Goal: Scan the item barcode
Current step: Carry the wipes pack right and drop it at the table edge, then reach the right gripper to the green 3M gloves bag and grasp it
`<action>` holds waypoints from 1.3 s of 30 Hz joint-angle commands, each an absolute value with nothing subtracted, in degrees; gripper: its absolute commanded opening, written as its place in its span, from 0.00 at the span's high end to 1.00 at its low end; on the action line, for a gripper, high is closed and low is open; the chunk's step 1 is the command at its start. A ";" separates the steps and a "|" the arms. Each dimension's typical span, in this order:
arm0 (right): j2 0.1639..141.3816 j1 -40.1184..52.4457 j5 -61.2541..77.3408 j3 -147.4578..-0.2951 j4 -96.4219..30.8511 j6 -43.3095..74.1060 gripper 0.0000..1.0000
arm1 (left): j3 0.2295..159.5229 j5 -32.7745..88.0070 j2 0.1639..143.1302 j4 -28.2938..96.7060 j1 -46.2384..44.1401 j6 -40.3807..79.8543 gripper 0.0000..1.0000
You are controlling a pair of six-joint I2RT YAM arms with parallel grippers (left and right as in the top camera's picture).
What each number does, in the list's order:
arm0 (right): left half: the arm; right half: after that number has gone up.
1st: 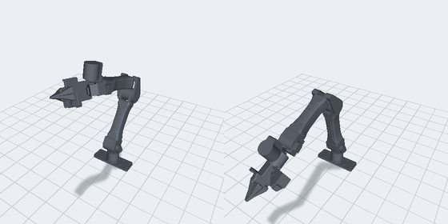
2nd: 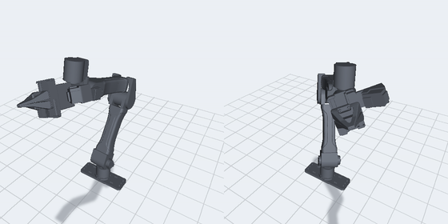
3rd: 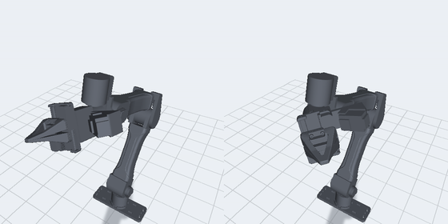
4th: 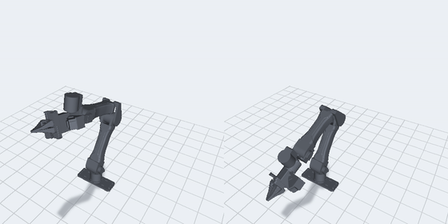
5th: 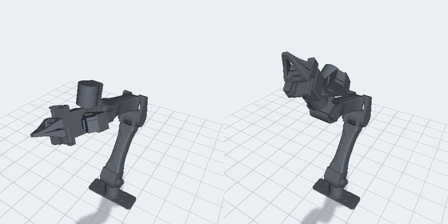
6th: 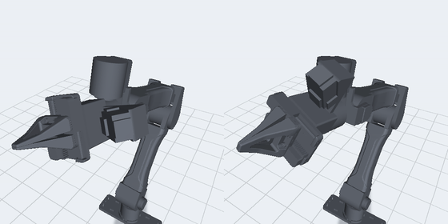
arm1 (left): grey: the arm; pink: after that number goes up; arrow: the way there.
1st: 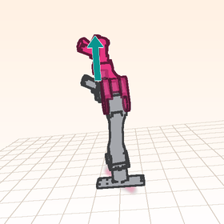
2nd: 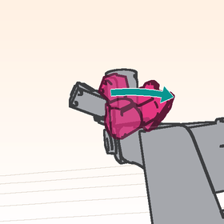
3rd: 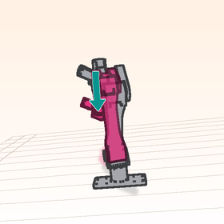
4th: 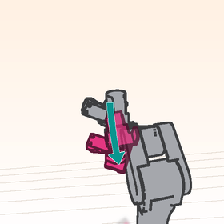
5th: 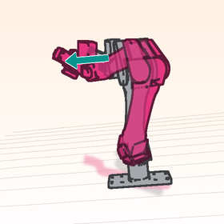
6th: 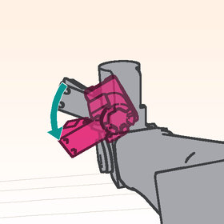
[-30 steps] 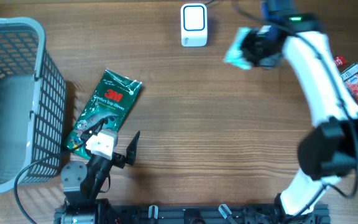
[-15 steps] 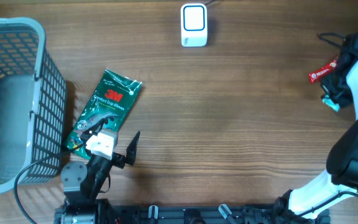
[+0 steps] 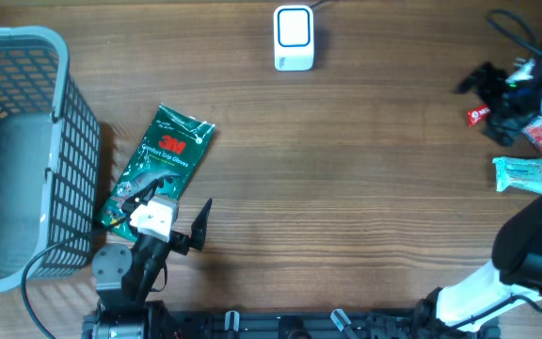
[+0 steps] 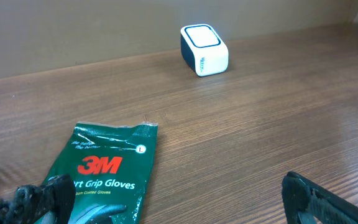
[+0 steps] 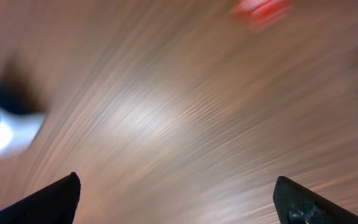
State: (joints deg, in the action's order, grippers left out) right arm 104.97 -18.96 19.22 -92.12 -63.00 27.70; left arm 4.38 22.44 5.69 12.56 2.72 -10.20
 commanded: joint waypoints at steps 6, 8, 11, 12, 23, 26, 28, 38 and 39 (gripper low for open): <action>105.32 10.13 35.81 -89.71 -54.50 28.32 0.00 | 4.08 23.11 5.43 12.40 2.83 -9.69 0.00; 106.59 15.57 35.83 -87.88 -48.64 33.91 0.00 | 4.08 23.11 5.43 12.40 2.83 -9.69 0.00; 110.56 24.16 35.90 -86.54 -39.86 39.90 0.00 | 4.08 23.11 5.43 12.40 2.83 -9.69 0.00; 112.12 26.72 35.88 -86.54 -37.39 41.50 0.00 | 4.08 23.11 5.43 12.38 2.83 -9.69 0.00; 125.32 40.82 38.81 -86.56 -9.17 51.42 0.01 | 4.08 23.11 5.43 12.40 2.83 -9.69 0.00; 127.55 42.13 37.95 -86.56 -9.87 51.59 0.00 | 4.08 23.11 5.43 12.40 2.83 -9.69 0.00; 129.03 43.62 36.82 -86.56 -10.00 52.69 0.01 | 4.08 23.11 5.43 12.40 2.83 -9.69 0.00; 140.16 48.40 35.66 -86.72 -1.63 58.61 0.01 | 4.08 23.11 5.43 12.40 2.83 -9.69 0.00; 142.15 48.71 35.62 -87.11 -1.26 59.11 0.04 | 4.08 23.11 5.43 12.40 2.83 -9.69 0.00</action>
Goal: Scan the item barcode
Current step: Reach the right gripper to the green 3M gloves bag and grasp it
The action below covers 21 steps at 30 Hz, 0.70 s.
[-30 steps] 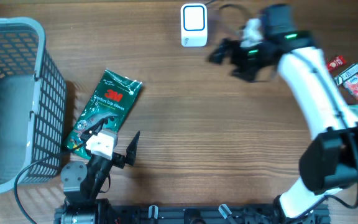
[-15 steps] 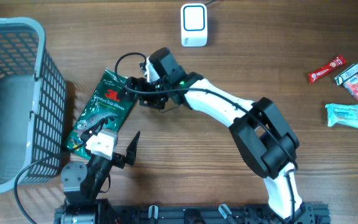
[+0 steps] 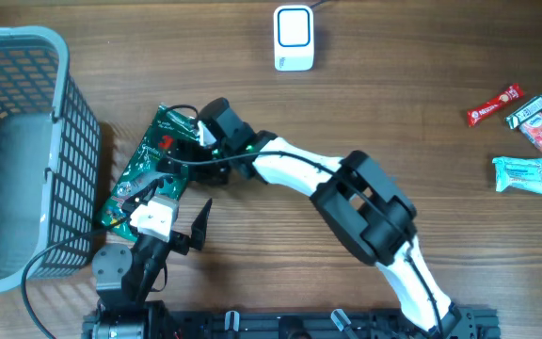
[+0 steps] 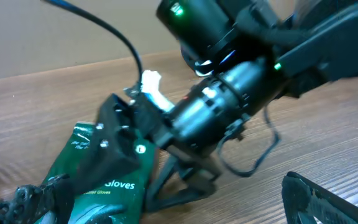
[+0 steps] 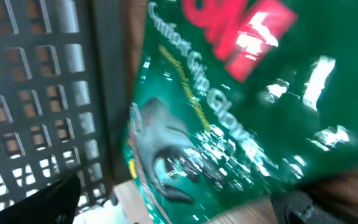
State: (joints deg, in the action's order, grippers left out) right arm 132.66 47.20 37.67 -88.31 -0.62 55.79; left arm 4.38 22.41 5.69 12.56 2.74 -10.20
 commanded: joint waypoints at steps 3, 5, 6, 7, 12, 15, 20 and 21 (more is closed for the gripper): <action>146.15 48.66 35.57 -87.53 -1.61 59.35 0.47 | 4.08 23.11 5.43 12.40 2.83 -9.69 0.00; 146.80 47.94 34.87 -87.53 -3.11 58.52 0.96 | 4.08 23.11 5.43 12.38 2.83 -9.69 0.00; 146.71 47.62 33.74 -87.53 -3.77 58.06 0.95 | 4.08 23.11 5.43 12.40 2.83 -9.69 0.00; 146.58 47.27 33.12 -87.53 -3.79 57.14 0.95 | 4.08 23.11 5.43 12.38 2.83 -9.69 0.00; 141.58 41.89 29.21 -87.53 -15.11 53.60 0.95 | 4.08 23.11 5.43 12.40 2.83 -9.69 0.00; 132.97 38.35 18.04 -87.53 -31.18 49.47 0.95 | 4.08 23.11 5.43 12.40 2.83 -9.69 0.00; 116.97 37.08 -0.38 -87.53 -49.06 46.52 0.95 | 4.08 23.11 5.43 12.40 2.83 -9.69 0.00; 115.04 37.04 -1.78 -87.53 -51.29 46.72 0.95 | 4.08 23.11 5.43 12.38 2.83 -9.69 0.00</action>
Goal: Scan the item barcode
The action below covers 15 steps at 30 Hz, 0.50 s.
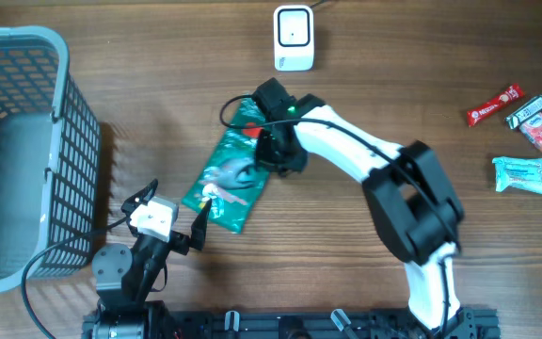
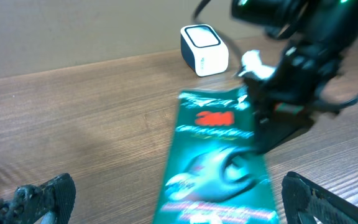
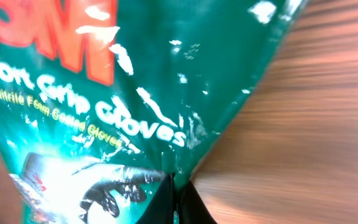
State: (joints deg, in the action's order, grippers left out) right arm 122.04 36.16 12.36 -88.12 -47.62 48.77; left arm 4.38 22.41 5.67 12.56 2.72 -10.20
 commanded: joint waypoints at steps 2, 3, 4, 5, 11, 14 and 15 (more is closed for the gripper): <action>112.97 37.04 -2.52 -87.53 -54.52 47.35 0.95 | 4.08 23.11 5.43 12.40 2.83 -9.69 0.00; 112.81 37.04 -2.66 -87.53 -56.14 48.95 0.95 | 4.08 23.11 5.43 12.40 2.83 -9.69 0.00; 112.81 37.04 -2.57 -87.53 -57.54 50.13 0.94 | 4.08 23.11 5.43 12.40 2.83 -9.69 0.00; 112.81 37.04 -2.57 -87.53 -58.52 50.09 0.75 | 4.08 23.11 5.43 12.40 2.83 -9.69 0.00; 112.60 37.04 -2.76 -87.53 -62.22 55.64 0.00 | 4.08 23.11 5.43 12.38 2.83 -9.69 0.00; 112.95 37.04 -0.60 -87.50 -58.28 59.22 0.00 | 4.08 23.11 5.43 12.38 2.83 -9.69 0.00; 113.78 37.04 -0.64 -87.46 -55.96 62.54 0.00 | 4.08 23.11 5.43 12.38 2.83 -9.69 0.00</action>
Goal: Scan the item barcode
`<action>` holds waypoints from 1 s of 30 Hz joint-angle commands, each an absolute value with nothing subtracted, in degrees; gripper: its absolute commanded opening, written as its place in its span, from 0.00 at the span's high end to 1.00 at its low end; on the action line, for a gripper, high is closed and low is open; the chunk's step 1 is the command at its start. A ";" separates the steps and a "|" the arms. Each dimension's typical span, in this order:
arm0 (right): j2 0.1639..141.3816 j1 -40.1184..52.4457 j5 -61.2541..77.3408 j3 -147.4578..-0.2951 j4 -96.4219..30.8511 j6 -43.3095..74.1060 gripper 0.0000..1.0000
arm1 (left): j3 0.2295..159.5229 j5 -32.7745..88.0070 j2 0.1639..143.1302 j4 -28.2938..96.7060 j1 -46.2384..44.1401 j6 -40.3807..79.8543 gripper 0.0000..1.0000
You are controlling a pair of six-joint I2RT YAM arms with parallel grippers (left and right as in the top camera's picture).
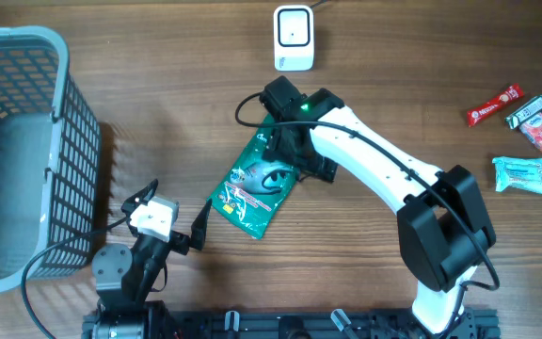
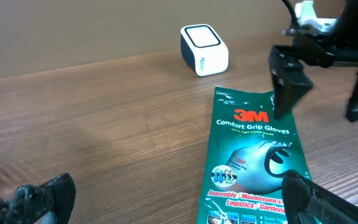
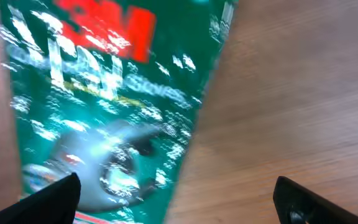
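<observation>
The green 3M gloves packet [image 1: 257, 184] lies flat on the table, printed front up, its top end toward the white scanner [image 1: 293, 38]; no barcode shows. My right gripper [image 1: 305, 162] hovers over the packet's upper right part, open, with nothing between its fingers. In the right wrist view the packet [image 3: 104, 112] is blurred below the spread fingertips of the gripper [image 3: 179, 199]. My left gripper [image 2: 179, 199] stands open near the front edge, with the packet [image 2: 253, 155] lying by its right finger and the scanner [image 2: 204, 50] beyond.
A grey wire basket [image 1: 26, 151] fills the left side. Several small snack packs [image 1: 520, 141] lie at the far right edge. The right arm [image 1: 393, 198] stretches across the table's middle from the front right.
My right gripper was shut on the packet's top edge and is now open above it. The packet lies slightly further right. The left arm has not moved.
The packet lay beside the basket by my left gripper while the right gripper was far right near the snacks. Then the right gripper was open over the packet. Then it was shut on it, mid-table. Now the packet lies released below the scanner.
</observation>
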State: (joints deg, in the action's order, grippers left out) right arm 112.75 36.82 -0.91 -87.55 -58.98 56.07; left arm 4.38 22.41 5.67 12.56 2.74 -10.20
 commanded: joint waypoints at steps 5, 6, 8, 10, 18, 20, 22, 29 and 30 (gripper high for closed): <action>118.69 36.95 -0.56 -87.48 -50.89 72.10 0.01 | 4.08 23.11 5.43 12.38 2.83 -9.69 0.00; 119.63 36.77 0.34 -87.48 -50.37 72.20 0.01 | 4.08 23.11 5.43 12.38 2.83 -9.69 0.00; 121.80 36.67 4.80 -87.48 -48.58 72.20 0.01 | 4.08 23.11 5.43 12.40 2.83 -9.69 0.00; 123.35 36.69 6.07 -87.48 -46.98 72.38 0.01 | 4.08 23.11 5.43 12.40 2.83 -9.69 0.00; 132.66 36.60 6.55 -87.46 -48.97 71.46 0.96 | 4.08 23.11 5.43 12.40 2.83 -9.69 0.00; 132.25 36.47 6.52 -87.53 -51.18 71.57 0.96 | 4.08 23.11 5.43 12.38 2.83 -9.69 0.00; 130.43 36.05 6.44 -87.85 -54.59 71.59 0.95 | 4.08 23.11 5.43 12.38 2.83 -9.69 0.00; 117.97 30.79 20.71 -90.24 -76.47 65.69 0.95 | 4.08 23.11 5.43 12.38 2.83 -9.69 0.00; 117.23 30.30 23.22 -90.24 -80.49 65.54 0.95 | 4.08 23.11 5.43 12.40 2.83 -9.69 0.00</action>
State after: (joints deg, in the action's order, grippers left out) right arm 122.58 32.08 13.56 -90.37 -74.02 68.88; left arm 4.38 22.41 5.67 12.56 2.72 -10.17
